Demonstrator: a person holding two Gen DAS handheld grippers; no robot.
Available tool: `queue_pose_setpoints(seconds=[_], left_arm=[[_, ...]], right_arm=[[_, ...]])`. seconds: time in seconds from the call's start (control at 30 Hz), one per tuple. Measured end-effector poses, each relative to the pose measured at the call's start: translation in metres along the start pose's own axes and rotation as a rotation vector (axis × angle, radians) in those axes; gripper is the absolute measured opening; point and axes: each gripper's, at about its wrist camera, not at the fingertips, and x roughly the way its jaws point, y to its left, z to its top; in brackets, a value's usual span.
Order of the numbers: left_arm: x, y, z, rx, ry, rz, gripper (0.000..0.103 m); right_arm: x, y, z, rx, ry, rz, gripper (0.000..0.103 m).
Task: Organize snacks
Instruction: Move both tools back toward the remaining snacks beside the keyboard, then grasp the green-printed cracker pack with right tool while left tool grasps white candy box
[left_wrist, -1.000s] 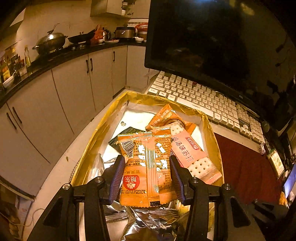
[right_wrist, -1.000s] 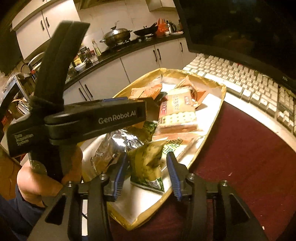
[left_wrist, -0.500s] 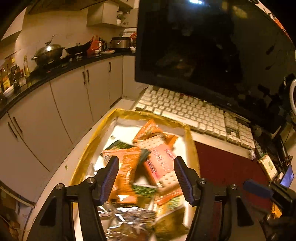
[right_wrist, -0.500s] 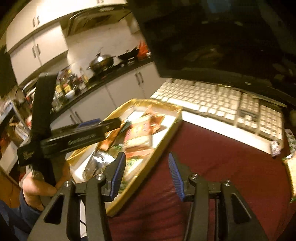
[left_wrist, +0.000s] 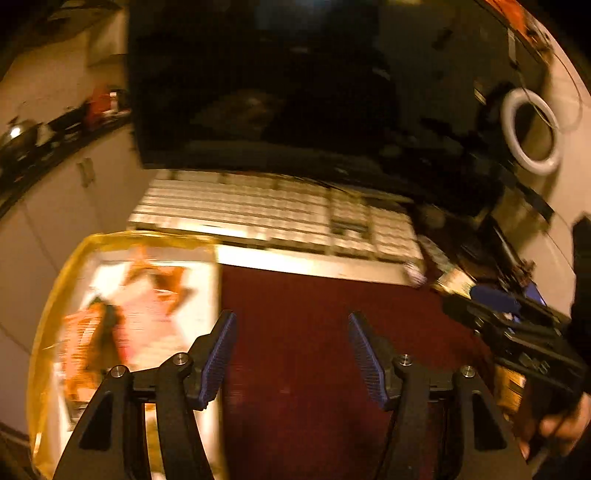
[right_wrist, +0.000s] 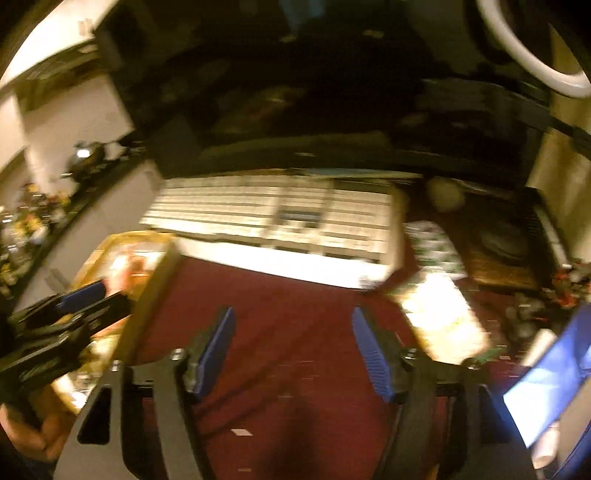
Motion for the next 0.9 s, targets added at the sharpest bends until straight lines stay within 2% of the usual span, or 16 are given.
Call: queue_pose_setpoints(seconds=[0.1, 0.2, 0.43, 0.7, 0.83, 0.9], left_arm=[[0.009, -0.021, 0.000, 0.031, 0.014, -0.024, 0.065], [0.021, -0.039, 0.002, 0.052, 0.037, -0.045, 0.065], [0.043, -0.060, 0.003, 0.073, 0.078, -0.072, 0.065], [0.066, -0.062, 0.005, 0.046, 0.130, -0.092, 0.065], [0.072, -0.062, 0.006, 0.034, 0.149, -0.101, 0.065], [0.074, -0.062, 0.007, 0.029, 0.157, -0.105, 0.065]], right_arm=[[0.012, -0.017, 0.003, -0.044, 0.031, -0.157, 0.071], [0.027, -0.034, 0.004, -0.092, 0.077, -0.234, 0.076], [0.052, -0.052, 0.002, -0.121, 0.130, -0.313, 0.076], [0.073, -0.059, -0.001, -0.121, 0.185, -0.320, 0.075], [0.076, -0.064, -0.002, -0.099, 0.197, -0.321, 0.050], [0.070, -0.065, -0.001, -0.080, 0.194, -0.294, 0.046]])
